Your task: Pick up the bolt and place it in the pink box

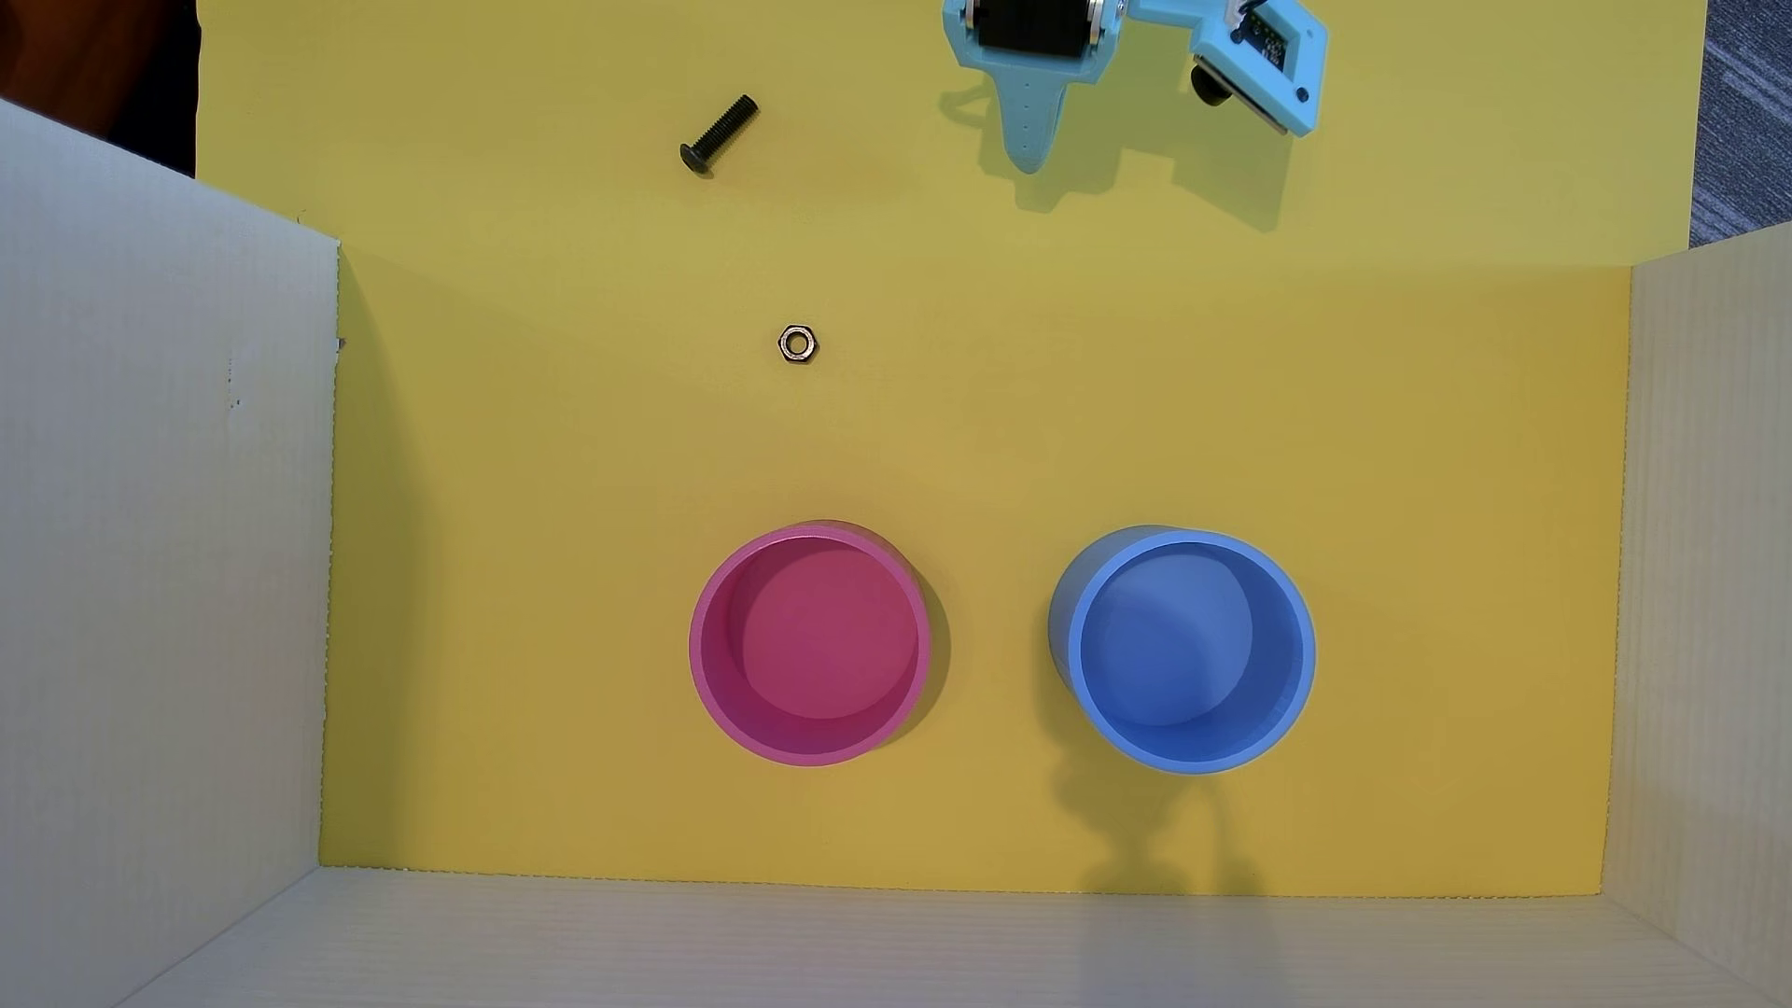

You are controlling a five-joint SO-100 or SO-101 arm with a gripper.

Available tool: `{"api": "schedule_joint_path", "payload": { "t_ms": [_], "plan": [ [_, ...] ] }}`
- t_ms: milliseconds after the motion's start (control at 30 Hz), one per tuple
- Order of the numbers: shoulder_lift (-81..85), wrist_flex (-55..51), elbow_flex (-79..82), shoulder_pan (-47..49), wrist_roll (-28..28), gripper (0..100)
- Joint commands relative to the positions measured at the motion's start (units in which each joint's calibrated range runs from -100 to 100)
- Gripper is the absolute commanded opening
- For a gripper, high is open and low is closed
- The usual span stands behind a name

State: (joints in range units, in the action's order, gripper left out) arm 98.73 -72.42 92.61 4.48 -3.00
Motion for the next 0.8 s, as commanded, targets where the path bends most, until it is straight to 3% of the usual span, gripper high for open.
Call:
{"api": "schedule_joint_path", "payload": {
  "t_ms": [0, 200, 333, 567, 767],
  "plan": [
    [-0.2, -0.5, 0.2, -0.2, -0.1, 1],
    [-0.2, 5.2, 0.8, -0.9, 0.2, 1],
    [-0.2, 10.0, 0.2, -6.3, 0.1, 1],
    [-0.2, 10.9, 0.8, -14.7, 0.4, 2],
    [-0.2, 13.2, -1.3, -16.3, 0.4, 2]
  ]
}}
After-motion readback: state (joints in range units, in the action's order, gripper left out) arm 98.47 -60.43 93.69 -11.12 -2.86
